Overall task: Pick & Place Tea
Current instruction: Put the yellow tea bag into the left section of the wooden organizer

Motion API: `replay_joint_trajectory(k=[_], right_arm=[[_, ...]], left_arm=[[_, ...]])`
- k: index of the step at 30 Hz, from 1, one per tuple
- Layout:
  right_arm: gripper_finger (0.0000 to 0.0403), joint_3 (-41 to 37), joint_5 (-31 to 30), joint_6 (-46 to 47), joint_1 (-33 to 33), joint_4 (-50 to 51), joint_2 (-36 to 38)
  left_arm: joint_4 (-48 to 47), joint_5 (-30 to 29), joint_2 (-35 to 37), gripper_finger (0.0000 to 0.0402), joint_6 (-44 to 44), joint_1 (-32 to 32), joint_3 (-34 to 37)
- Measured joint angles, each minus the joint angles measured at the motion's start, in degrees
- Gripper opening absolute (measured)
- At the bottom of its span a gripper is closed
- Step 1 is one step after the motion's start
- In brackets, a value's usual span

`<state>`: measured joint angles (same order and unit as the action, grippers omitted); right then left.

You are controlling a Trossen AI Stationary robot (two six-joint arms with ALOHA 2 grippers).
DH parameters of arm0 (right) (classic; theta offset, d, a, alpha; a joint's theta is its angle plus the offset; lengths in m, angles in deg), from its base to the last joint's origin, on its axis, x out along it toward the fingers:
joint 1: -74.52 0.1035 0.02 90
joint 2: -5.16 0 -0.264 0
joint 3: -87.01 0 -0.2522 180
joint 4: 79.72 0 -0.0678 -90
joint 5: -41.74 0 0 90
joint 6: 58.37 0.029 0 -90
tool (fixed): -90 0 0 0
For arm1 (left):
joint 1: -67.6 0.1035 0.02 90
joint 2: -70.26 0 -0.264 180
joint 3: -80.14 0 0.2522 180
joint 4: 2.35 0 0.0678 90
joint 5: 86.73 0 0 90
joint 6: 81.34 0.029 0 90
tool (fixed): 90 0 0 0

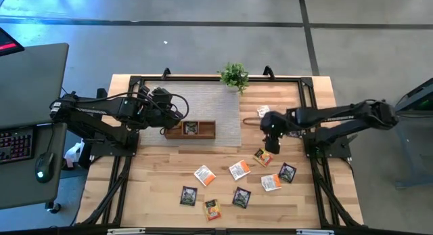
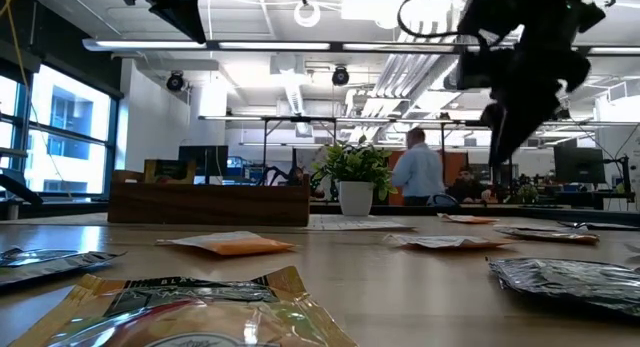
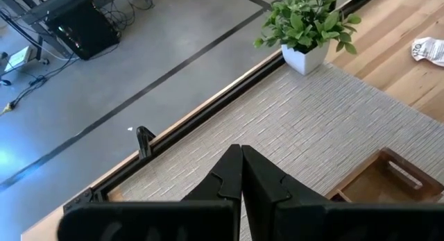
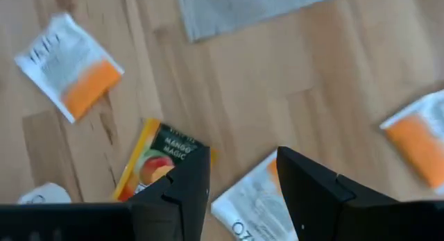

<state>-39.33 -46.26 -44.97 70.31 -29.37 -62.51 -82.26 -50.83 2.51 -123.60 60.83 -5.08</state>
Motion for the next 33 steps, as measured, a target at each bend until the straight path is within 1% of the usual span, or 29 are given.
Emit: replay_joint_trajectory(k=[3, 6, 10, 14, 20, 23, 25, 28, 33], right_arm=[[0.0163, -3.1, 0.1, 0.4, 3.0, -4.8, -2.7], [0.0163, -6.2, 0.3, -1.2, 5.6, -12.7, -5.4], [0.0163, -9.2, 0.9, -1.9, 7.5, -19.8, -8.5], [0.0163, -10.7, -1.1, -1.9, 7.7, -20.8, -11.3], [0.0163, -11.6, -1.9, -2.3, 7.7, -23.0, -13.7], [0.0159, -12.8, -4.6, -3.2, 7.8, -23.4, -13.8], [0.0147, -13.7, -5.9, -3.2, 7.8, -24.4, -13.7], [0.0112, -14.2, -6.7, -3.2, 7.8, -25.0, -13.7], [0.0023, -14.7, -4.8, -4.6, 7.6, -28.4, -13.9]], left_arm=[[0.0, 0.0, 0.0, 0.0, 0.0, 0.0, 0.0], [0.0, 0.0, 0.0, 0.0, 0.0, 0.0, 0.0], [0.0, 0.2, 0.0, 0.0, 0.0, 0.0, 0.0], [0.1, 1.1, 0.0, 0.0, 0.0, 0.0, 0.0], [0.1, 1.2, 0.0, 0.0, -0.2, 0.0, 0.0], [0.1, 1.2, 0.0, 0.0, -0.2, 0.0, 0.0], [0.1, 1.2, 0.0, 0.0, -0.3, 0.0, 0.0], [0.1, 1.2, 0.0, 0.0, -0.3, 0.0, 0.0], [0.1, 1.2, 0.0, 0.0, -0.3, 0.0, 0.0]])
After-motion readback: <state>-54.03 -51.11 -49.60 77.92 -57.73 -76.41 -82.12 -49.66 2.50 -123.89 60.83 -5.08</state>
